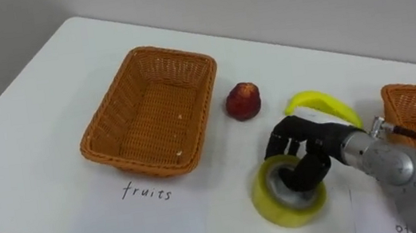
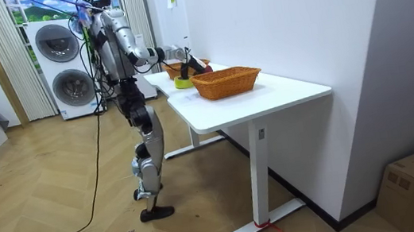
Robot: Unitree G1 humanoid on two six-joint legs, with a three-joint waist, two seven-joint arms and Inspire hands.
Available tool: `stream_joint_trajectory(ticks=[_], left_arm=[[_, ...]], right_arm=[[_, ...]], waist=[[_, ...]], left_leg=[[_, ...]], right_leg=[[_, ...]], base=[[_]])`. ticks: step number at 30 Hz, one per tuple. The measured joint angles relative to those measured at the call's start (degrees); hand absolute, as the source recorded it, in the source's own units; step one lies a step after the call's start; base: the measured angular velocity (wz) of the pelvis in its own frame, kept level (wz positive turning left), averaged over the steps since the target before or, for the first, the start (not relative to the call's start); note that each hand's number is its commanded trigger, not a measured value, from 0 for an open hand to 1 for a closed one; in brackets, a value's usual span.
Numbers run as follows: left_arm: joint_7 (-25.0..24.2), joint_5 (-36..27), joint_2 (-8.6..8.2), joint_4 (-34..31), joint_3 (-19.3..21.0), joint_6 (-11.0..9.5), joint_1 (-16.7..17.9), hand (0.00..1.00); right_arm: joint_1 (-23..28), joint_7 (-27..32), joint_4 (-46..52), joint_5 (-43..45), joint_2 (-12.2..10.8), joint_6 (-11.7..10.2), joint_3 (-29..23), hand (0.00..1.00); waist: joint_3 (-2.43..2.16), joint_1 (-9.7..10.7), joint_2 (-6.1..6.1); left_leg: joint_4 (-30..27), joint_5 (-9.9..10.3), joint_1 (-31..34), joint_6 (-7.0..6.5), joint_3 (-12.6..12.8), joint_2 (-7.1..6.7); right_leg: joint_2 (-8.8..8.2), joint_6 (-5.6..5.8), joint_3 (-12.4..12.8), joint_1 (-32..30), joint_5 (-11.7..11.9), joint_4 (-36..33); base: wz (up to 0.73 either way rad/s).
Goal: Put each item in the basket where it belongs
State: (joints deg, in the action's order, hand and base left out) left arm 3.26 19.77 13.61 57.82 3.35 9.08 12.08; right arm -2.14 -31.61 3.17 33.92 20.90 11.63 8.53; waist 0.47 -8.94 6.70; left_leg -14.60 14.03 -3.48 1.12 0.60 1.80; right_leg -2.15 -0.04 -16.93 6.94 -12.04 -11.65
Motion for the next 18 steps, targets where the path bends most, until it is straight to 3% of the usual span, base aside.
stream_joint_trajectory(ticks=[6, 10, 18], left_arm=[[0.2, -0.1, -0.24, 0.8, 1.0, -0.7, 1.4, 0.00], [0.2, -0.1, -0.58, 0.9, 1.0, -0.9, 2.9, 0.00], [-0.1, -0.1, -1.30, 1.9, 1.1, -0.9, 4.0, 0.00]], right_arm=[[0.0, 3.6, 0.3, -2.3, 0.0, -1.6, -5.4, 1.00], [0.0, 5.6, 0.3, -4.6, 0.0, -1.7, -6.4, 1.00], [0.2, 9.4, 0.3, -7.3, 0.0, -2.3, -8.9, 1.00]], waist=[[-0.15, 1.4, -0.23], [-0.24, 2.8, -0.12], [-0.29, 3.7, -0.13]], left_leg=[[0.4, 0.0, -0.3, -0.01, 1.0, 0.11], [1.1, 0.0, -1.1, 0.01, 1.2, 0.18], [1.2, 0.0, -2.6, -0.01, 1.3, 0.19]], right_leg=[[0.07, 0.01, 1.2, -0.1, 0.0, 0.0], [0.15, 0.01, 1.2, 0.5, 0.0, -0.1], [0.15, 0.02, 1.6, 1.8, 0.0, 0.0]], base=[[-0.08], [-0.01], [0.00]])
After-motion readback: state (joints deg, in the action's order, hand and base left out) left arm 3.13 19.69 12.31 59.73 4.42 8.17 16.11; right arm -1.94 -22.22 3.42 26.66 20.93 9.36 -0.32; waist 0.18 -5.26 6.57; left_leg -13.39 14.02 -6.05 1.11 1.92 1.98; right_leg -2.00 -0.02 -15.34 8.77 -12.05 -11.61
